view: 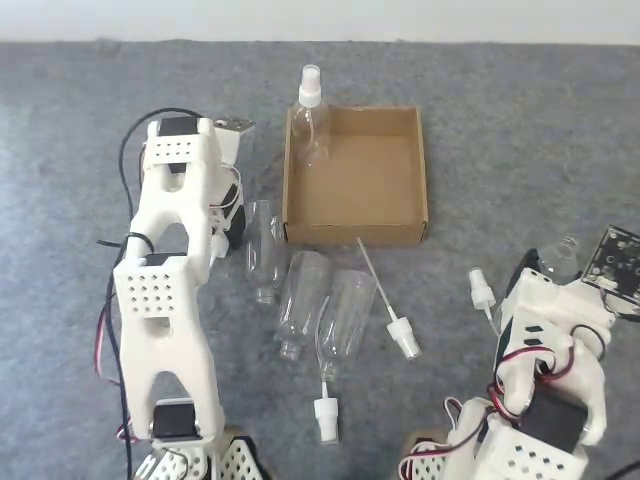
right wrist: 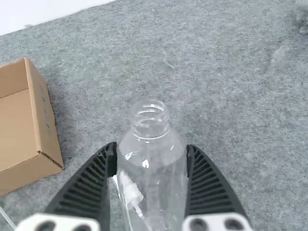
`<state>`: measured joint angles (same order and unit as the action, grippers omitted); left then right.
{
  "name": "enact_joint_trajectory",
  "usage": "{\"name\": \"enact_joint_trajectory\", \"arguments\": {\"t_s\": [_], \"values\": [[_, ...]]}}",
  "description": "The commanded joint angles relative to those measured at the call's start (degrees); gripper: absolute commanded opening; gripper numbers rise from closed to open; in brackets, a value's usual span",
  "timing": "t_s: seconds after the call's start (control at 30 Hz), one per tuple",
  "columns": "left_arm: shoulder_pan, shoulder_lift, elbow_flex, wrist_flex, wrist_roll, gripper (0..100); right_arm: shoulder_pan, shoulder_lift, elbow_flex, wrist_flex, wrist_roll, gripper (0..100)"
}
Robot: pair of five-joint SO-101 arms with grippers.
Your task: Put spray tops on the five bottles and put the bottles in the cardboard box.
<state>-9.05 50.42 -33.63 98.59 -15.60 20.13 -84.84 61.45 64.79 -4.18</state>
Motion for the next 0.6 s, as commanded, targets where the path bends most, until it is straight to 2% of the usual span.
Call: {"name": "enact_joint_trajectory", "arguments": {"t_s": [0.0, 0.47, 0.57], "values": [[0.0, -0.7, -3.5, 1.8, -0.3, 7, 0.3, -0.7, -0.5, -1.4, 0.8, 5.1], [0.4, -0.9, -3.8, 1.8, 0.2, 4, 0.2, -0.7, -0.4, -1.3, 0.9, 5.1], [0.5, -0.9, -3.7, 1.8, 2.2, 4, -1.3, -0.7, -0.4, -1.1, 0.9, 5.1]]}}
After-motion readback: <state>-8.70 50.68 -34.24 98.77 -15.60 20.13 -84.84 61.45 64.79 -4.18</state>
